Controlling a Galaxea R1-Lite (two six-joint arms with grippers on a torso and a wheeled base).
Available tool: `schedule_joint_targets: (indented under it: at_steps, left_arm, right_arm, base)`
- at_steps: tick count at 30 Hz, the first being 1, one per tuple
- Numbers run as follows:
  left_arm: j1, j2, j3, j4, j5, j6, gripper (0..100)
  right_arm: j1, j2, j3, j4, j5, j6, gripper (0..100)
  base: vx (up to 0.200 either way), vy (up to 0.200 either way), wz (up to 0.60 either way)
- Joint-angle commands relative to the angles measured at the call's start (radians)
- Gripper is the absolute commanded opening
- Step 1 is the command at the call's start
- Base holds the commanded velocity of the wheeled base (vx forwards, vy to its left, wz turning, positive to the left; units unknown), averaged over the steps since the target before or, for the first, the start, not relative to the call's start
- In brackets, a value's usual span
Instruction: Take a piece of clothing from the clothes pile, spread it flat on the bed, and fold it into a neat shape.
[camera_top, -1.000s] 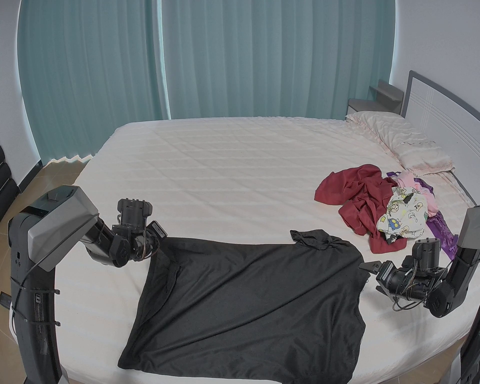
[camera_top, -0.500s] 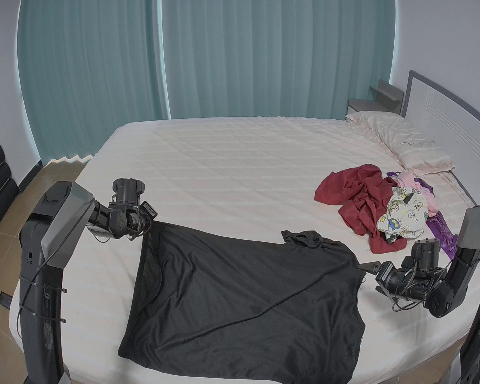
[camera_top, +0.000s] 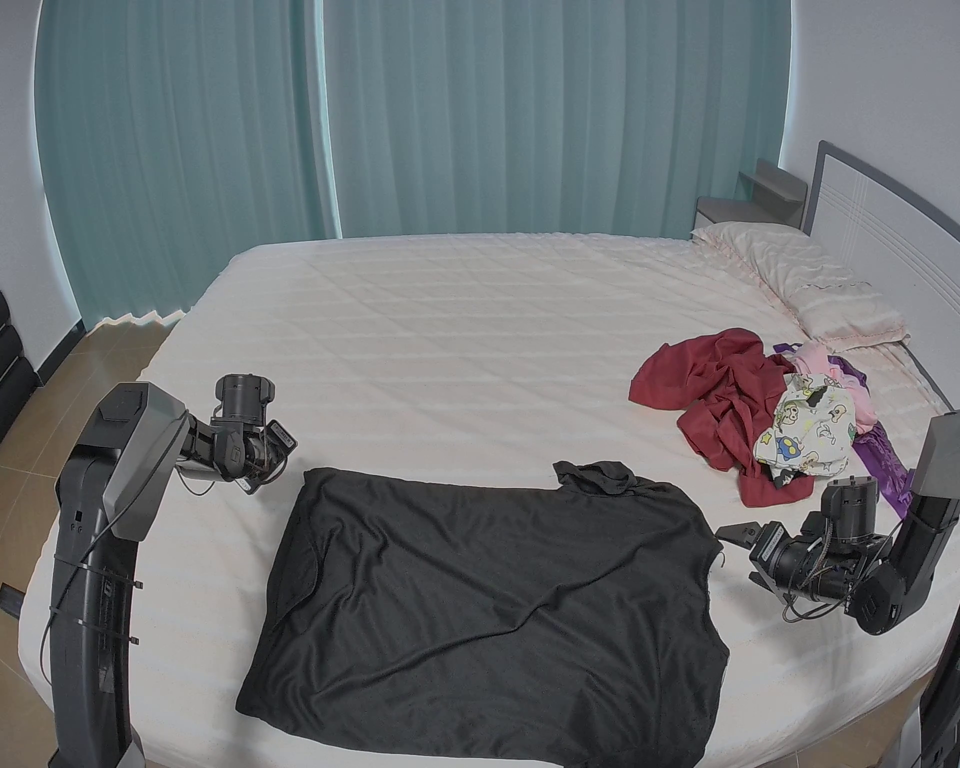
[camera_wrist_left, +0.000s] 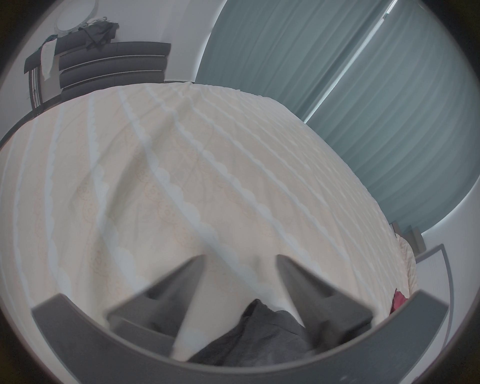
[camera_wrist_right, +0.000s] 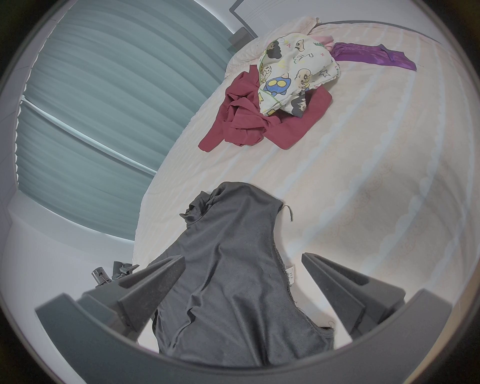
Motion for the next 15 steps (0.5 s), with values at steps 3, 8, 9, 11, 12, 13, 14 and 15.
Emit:
schedule_joint_targets:
  at_steps: [3, 8, 9, 11, 12, 13, 14, 15]
  left_arm:
    - [0.008, -0.102, 0.05, 0.061, -0.039, -0.047, 100]
    - [0.003, -0.234, 0.207, 0.073, -0.185, -0.075, 100]
    - [0.0, -0.28, 0.308, 0.06, -0.252, -0.065, 100]
    - [-0.002, -0.321, 0.398, 0.031, -0.314, -0.047, 100]
    - [-0.002, -0.324, 0.406, 0.029, -0.318, -0.044, 100]
    - [-0.003, -0.355, 0.509, -0.008, -0.375, 0.002, 100]
    - [-0.003, -0.364, 0.558, -0.034, -0.4, 0.041, 100]
    - [-0.003, -0.367, 0.584, -0.052, -0.41, 0.065, 100]
  right_arm:
    - [0.008, 0.002, -0.002, -0.021, 0.0, 0.0, 100]
    - [0.02, 0.005, -0.002, -0.026, -0.001, 0.011, 100]
    - [0.028, 0.005, 0.001, -0.028, -0.001, 0.011, 100]
    - [0.028, 0.005, 0.006, -0.028, -0.001, 0.011, 100]
    - [0.029, 0.005, 0.006, -0.028, -0.001, 0.011, 100]
    - [0.028, 0.005, 0.007, -0.028, -0.001, 0.011, 100]
    - [0.028, 0.003, 0.007, -0.028, -0.001, 0.011, 100]
    - [0.028, 0.003, 0.009, -0.028, -0.001, 0.012, 100]
  base:
    - [0.0, 0.0, 0.0]
    - [0.0, 0.0, 0.0]
    - [0.0, 0.0, 0.0]
    - [0.0, 0.0, 0.0]
    - [0.0, 0.0, 0.0]
    - [0.0, 0.0, 0.0]
    - [0.0, 0.0, 0.0]
    - [0.0, 0.0, 0.0]
